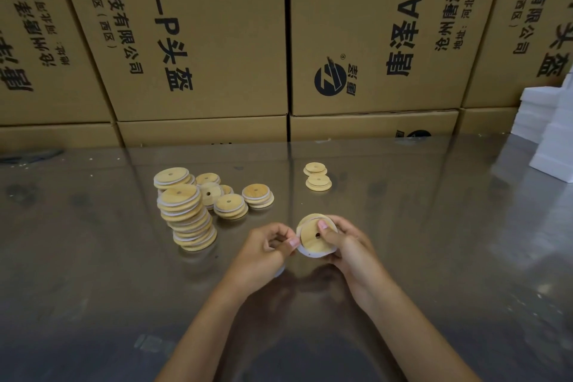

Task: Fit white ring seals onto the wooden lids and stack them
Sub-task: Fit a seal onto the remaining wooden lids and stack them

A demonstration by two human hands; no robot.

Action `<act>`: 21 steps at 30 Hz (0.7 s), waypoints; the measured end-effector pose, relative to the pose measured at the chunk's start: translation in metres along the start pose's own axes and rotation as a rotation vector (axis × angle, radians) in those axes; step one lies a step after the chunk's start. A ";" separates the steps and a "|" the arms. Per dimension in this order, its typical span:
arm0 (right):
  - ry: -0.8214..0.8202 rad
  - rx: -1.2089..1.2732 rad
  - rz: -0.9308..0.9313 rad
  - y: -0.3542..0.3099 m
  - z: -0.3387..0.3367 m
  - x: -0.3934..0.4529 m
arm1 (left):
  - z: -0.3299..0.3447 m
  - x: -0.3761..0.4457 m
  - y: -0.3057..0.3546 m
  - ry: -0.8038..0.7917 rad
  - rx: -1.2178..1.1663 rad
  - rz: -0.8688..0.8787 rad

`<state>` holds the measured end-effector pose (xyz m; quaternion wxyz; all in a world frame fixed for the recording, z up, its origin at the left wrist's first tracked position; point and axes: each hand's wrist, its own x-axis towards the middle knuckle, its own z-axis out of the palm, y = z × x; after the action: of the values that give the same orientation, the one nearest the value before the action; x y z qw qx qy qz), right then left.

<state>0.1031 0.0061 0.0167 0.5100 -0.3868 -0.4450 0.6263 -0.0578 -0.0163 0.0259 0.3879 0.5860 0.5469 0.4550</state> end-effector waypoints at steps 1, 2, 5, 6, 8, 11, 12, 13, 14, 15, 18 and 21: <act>-0.002 0.013 0.006 0.000 0.000 0.000 | 0.001 -0.001 0.001 0.006 -0.005 -0.018; -0.006 0.027 0.012 0.000 0.000 0.001 | 0.003 -0.002 0.002 0.008 -0.025 -0.036; -0.020 0.064 0.017 0.001 -0.001 0.002 | 0.005 -0.004 0.006 0.004 -0.110 -0.101; -0.024 0.073 0.018 0.001 -0.001 0.002 | 0.006 -0.004 0.008 0.014 -0.141 -0.123; -0.035 0.084 0.027 0.001 -0.001 0.002 | 0.007 -0.005 0.009 0.049 -0.203 -0.168; -0.066 0.047 0.032 0.000 -0.001 0.003 | 0.007 -0.005 0.008 0.122 -0.279 -0.200; -0.079 0.020 0.025 -0.001 -0.002 0.003 | 0.007 -0.004 0.008 0.141 -0.297 -0.196; -0.089 -0.005 0.016 -0.002 -0.002 0.003 | 0.006 -0.003 0.008 0.154 -0.308 -0.189; -0.097 -0.023 0.007 -0.002 -0.002 0.002 | 0.005 -0.002 0.008 0.163 -0.316 -0.187; -0.101 -0.032 0.001 -0.003 -0.002 0.002 | 0.004 -0.001 0.009 0.168 -0.322 -0.192; -0.104 -0.061 -0.014 -0.003 -0.001 0.001 | 0.001 0.001 0.006 0.183 -0.299 -0.222; -0.089 -0.105 -0.044 -0.003 0.000 0.000 | -0.001 0.003 0.005 0.195 -0.262 -0.243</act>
<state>0.1040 0.0062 0.0200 0.4823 -0.3751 -0.5079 0.6072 -0.0574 -0.0141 0.0316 0.4580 0.4132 0.5847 0.5269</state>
